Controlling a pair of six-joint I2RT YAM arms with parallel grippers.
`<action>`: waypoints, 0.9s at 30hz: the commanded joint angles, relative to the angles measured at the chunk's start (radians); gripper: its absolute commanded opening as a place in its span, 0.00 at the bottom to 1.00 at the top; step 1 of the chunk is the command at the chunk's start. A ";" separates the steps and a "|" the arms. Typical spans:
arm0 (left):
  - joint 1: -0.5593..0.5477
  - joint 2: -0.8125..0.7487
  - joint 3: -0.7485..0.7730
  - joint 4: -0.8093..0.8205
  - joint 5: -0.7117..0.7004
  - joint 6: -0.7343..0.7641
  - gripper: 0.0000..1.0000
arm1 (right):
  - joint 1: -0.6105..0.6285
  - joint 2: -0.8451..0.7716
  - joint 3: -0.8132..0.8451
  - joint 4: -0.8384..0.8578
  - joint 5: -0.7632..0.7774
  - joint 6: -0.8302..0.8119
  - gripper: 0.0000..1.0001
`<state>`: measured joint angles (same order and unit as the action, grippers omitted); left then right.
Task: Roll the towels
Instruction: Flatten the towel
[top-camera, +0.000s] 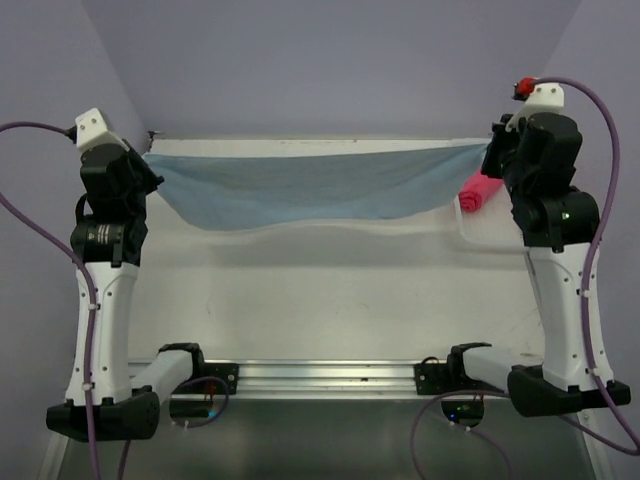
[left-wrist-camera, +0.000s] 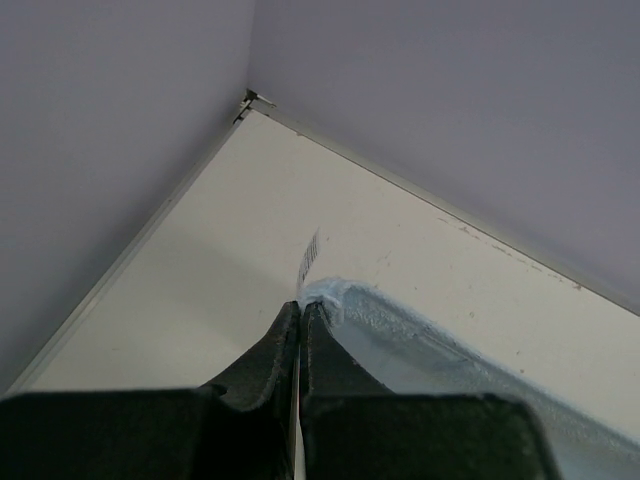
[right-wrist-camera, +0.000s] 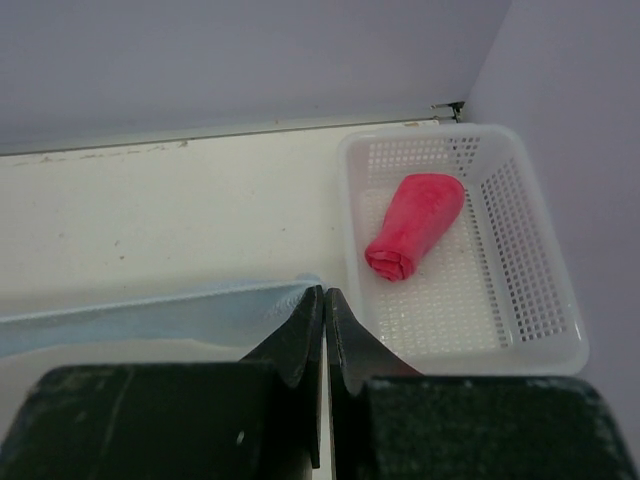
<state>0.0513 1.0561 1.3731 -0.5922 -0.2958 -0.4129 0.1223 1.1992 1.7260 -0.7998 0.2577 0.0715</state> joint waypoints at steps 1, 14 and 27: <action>0.018 -0.105 -0.049 0.019 -0.055 -0.027 0.00 | -0.006 -0.091 -0.037 -0.042 -0.017 0.000 0.00; 0.018 -0.386 -0.224 -0.038 -0.066 -0.060 0.00 | -0.004 -0.329 -0.198 -0.145 -0.037 0.062 0.00; 0.018 -0.050 -0.384 0.210 -0.011 -0.066 0.00 | -0.004 0.037 -0.379 0.144 0.002 0.070 0.00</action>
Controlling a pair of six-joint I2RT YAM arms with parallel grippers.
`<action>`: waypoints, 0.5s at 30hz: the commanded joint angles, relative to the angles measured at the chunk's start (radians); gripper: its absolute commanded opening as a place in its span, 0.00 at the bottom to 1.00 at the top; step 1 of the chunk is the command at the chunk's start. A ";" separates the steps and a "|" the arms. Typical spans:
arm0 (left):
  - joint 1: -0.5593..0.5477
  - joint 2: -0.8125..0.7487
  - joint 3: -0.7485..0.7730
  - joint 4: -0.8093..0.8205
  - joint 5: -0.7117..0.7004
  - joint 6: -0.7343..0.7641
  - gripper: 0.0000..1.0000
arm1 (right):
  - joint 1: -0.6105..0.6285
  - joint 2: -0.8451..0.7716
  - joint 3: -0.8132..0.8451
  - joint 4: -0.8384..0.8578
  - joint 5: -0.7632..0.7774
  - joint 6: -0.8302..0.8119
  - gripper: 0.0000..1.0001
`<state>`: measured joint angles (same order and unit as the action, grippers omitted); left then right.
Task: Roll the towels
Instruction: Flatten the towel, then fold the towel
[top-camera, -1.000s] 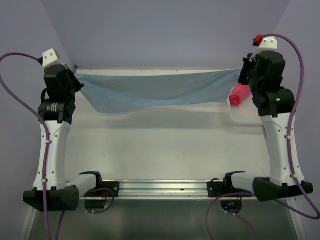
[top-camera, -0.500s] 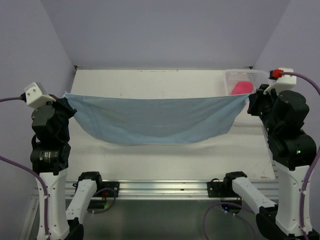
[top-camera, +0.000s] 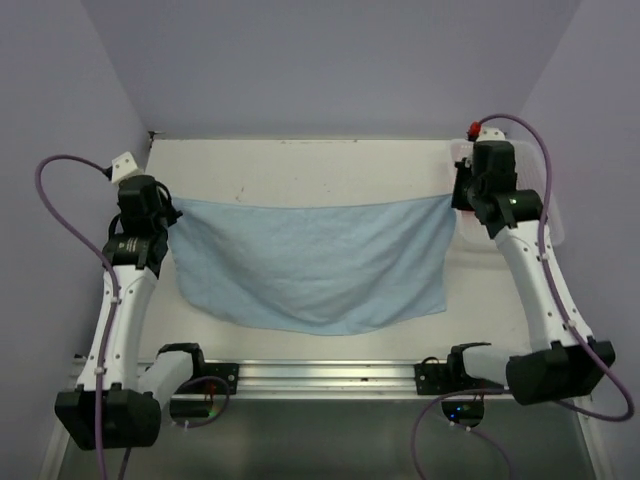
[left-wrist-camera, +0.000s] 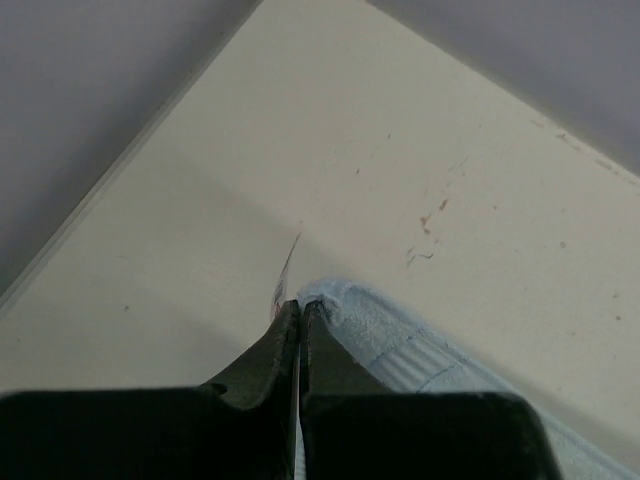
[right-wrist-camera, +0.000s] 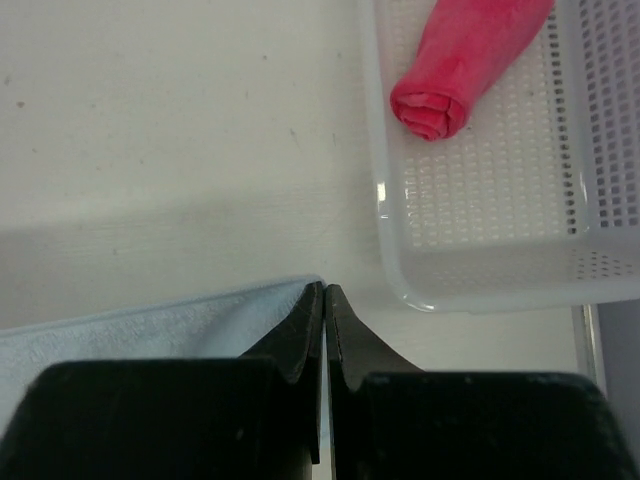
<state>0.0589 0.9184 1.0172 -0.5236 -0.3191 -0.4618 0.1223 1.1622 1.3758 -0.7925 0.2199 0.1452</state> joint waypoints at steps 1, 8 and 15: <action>0.009 0.118 -0.026 0.161 0.020 -0.018 0.00 | -0.004 0.105 -0.030 0.154 0.042 -0.013 0.00; 0.009 0.428 0.021 0.292 0.058 -0.002 0.00 | -0.004 0.378 -0.033 0.338 0.065 -0.015 0.00; 0.010 0.554 0.060 0.364 0.078 0.028 0.00 | -0.004 0.531 -0.040 0.478 0.053 -0.042 0.00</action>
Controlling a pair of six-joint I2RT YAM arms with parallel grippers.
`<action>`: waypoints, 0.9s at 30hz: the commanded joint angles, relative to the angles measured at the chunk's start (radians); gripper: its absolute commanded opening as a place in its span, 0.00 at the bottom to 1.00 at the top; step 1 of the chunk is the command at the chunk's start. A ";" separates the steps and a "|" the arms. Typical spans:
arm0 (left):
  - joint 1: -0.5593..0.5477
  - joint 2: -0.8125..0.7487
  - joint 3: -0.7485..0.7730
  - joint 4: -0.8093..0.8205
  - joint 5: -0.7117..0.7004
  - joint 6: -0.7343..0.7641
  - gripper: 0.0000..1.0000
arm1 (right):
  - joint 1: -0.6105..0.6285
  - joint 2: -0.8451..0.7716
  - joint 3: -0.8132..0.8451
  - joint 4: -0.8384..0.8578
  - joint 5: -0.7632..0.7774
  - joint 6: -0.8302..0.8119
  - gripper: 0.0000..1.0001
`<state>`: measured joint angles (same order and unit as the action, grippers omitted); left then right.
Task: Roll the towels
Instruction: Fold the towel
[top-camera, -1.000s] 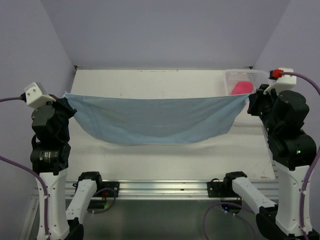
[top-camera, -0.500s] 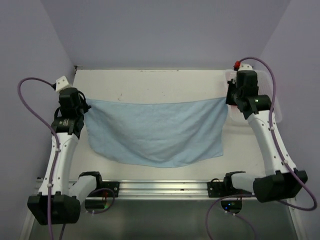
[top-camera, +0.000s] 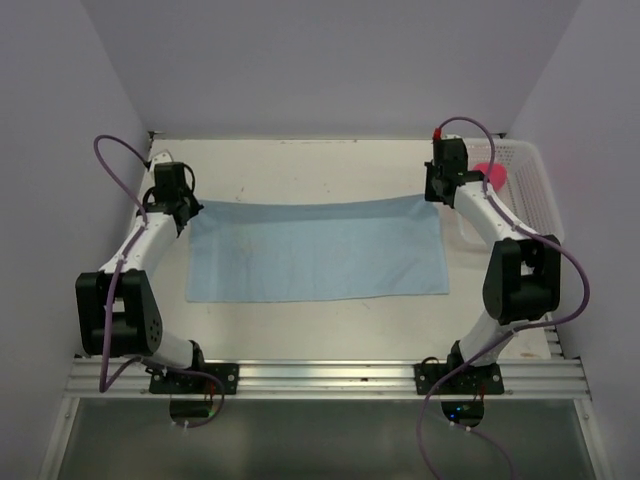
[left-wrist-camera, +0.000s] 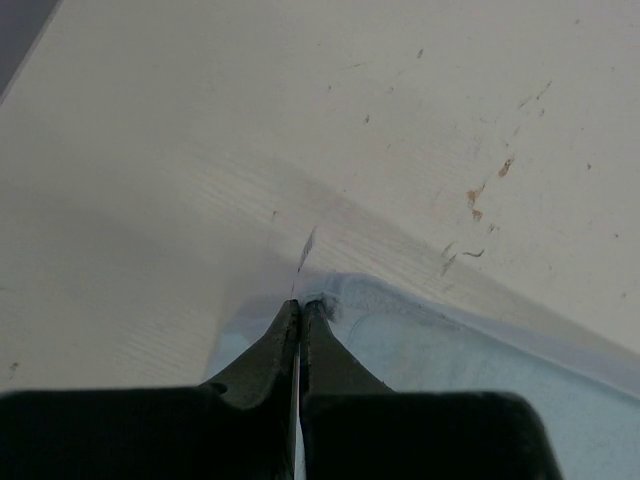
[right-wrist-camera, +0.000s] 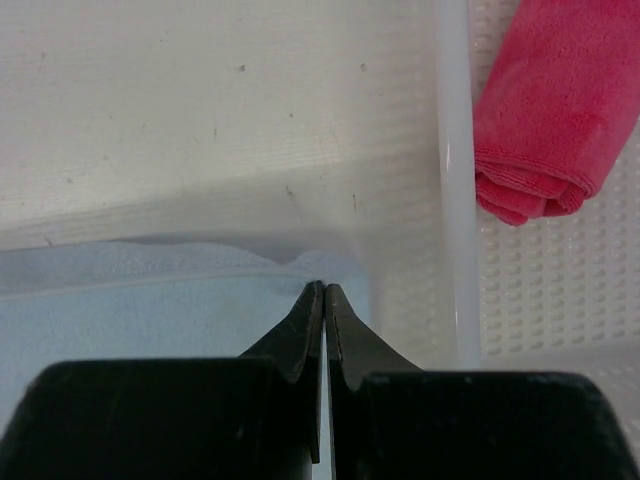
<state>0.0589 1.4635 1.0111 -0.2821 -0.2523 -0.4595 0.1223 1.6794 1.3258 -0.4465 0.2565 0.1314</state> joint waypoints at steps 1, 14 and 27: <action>0.009 0.017 0.066 0.133 0.016 0.033 0.00 | -0.004 0.023 0.010 0.141 0.013 -0.036 0.00; 0.016 0.015 0.015 0.110 0.050 0.140 0.00 | -0.024 -0.001 -0.014 0.091 -0.005 -0.084 0.00; 0.019 -0.216 -0.167 0.096 0.042 0.068 0.00 | -0.024 -0.289 -0.230 0.040 -0.008 -0.090 0.00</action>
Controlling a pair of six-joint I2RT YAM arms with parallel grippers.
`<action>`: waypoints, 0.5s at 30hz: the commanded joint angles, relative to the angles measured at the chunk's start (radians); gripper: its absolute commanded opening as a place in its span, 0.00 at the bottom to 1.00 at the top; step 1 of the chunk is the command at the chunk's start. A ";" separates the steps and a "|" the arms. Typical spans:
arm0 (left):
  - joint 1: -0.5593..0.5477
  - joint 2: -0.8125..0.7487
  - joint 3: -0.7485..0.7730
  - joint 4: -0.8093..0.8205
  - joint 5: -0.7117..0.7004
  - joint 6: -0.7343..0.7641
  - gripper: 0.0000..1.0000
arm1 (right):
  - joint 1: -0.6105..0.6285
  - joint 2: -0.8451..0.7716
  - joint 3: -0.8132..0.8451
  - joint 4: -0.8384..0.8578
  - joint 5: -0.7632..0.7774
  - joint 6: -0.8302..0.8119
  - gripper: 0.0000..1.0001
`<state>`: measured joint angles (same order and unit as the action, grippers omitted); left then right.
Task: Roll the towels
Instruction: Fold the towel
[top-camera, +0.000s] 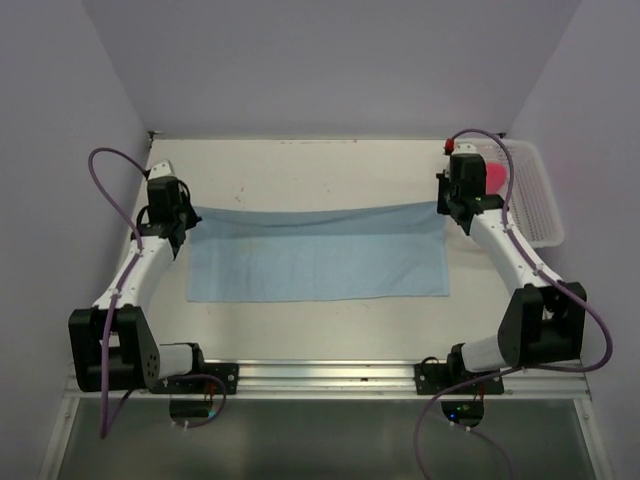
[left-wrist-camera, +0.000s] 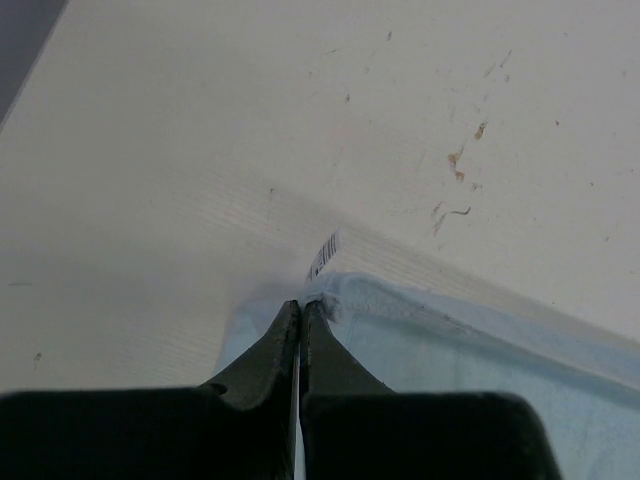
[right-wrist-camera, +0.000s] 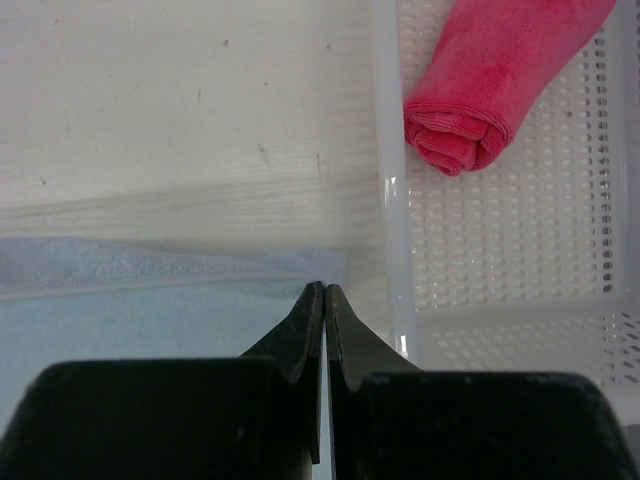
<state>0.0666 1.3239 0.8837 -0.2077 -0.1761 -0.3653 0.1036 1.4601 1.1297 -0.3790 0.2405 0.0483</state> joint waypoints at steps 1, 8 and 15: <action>0.012 -0.104 -0.063 0.025 -0.030 -0.018 0.00 | -0.007 -0.087 -0.047 -0.029 0.002 -0.005 0.00; 0.012 -0.202 -0.152 0.039 -0.026 0.037 0.00 | -0.005 -0.210 -0.130 -0.063 -0.040 0.024 0.00; 0.012 -0.308 -0.244 0.080 -0.029 0.097 0.00 | -0.005 -0.259 -0.200 -0.103 -0.023 0.061 0.00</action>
<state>0.0673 1.0618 0.6598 -0.1967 -0.1867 -0.3191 0.1036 1.2308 0.9447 -0.4541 0.2142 0.0822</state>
